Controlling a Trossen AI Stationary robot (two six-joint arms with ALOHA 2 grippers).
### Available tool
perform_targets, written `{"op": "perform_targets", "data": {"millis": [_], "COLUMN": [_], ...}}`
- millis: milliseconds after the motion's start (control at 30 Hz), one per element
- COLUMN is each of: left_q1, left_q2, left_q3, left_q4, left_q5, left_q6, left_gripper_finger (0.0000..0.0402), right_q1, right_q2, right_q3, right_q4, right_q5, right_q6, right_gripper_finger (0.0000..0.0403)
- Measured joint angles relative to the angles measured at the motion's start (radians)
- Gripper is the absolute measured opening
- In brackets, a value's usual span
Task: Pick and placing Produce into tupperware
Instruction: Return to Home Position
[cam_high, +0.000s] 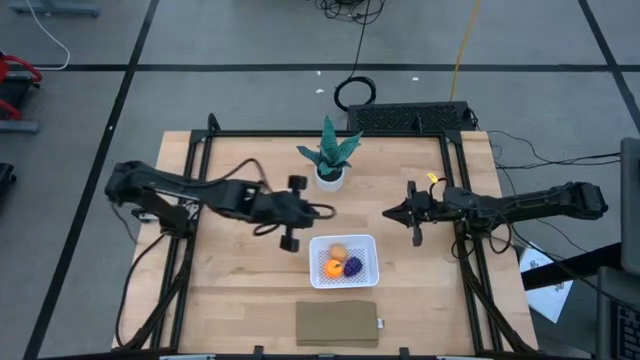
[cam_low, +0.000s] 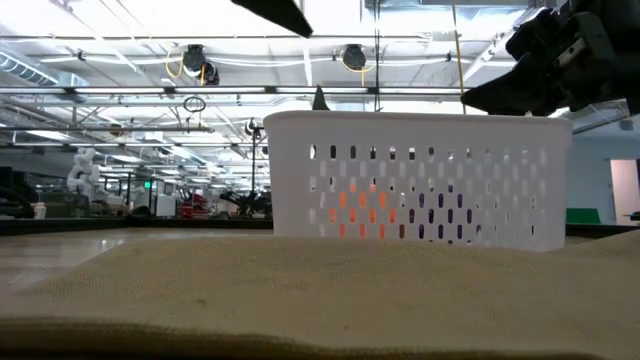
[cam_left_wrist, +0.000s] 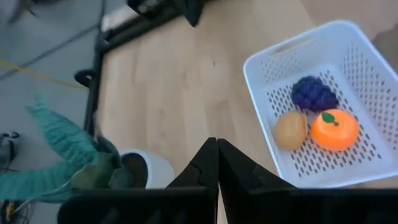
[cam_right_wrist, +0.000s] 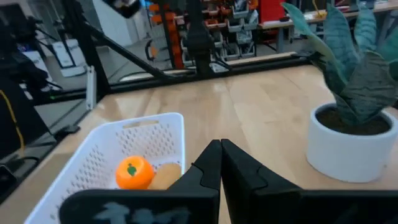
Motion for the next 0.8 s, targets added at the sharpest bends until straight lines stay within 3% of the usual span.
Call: {"op": "perform_targets", "data": {"millis": [433, 567, 800], "left_q1": [-0.033, 0.011, 0.109], "left_q2": [-0.427, -0.533, -0.654], "left_q3": [-0.613, -0.719, -0.792], "left_q4": [0.595, 0.734, 0.728], "left_q5": [0.033, 0.038, 0.159], "left_q6": [0.016, 0.016, 0.005], "left_gripper_finger": [0.0, 0.0, 0.0], "right_q1": [0.038, 0.038, 0.038], "right_q2": [-0.091, -0.108, -0.126], "right_q3": [0.0, 0.0, 0.0], "right_q4": [0.016, 0.016, -0.017], "right_q5": [0.002, 0.002, 0.002], "right_q6": [0.008, -0.003, -0.02], "right_gripper_finger": [0.0, 0.0, 0.0]}}
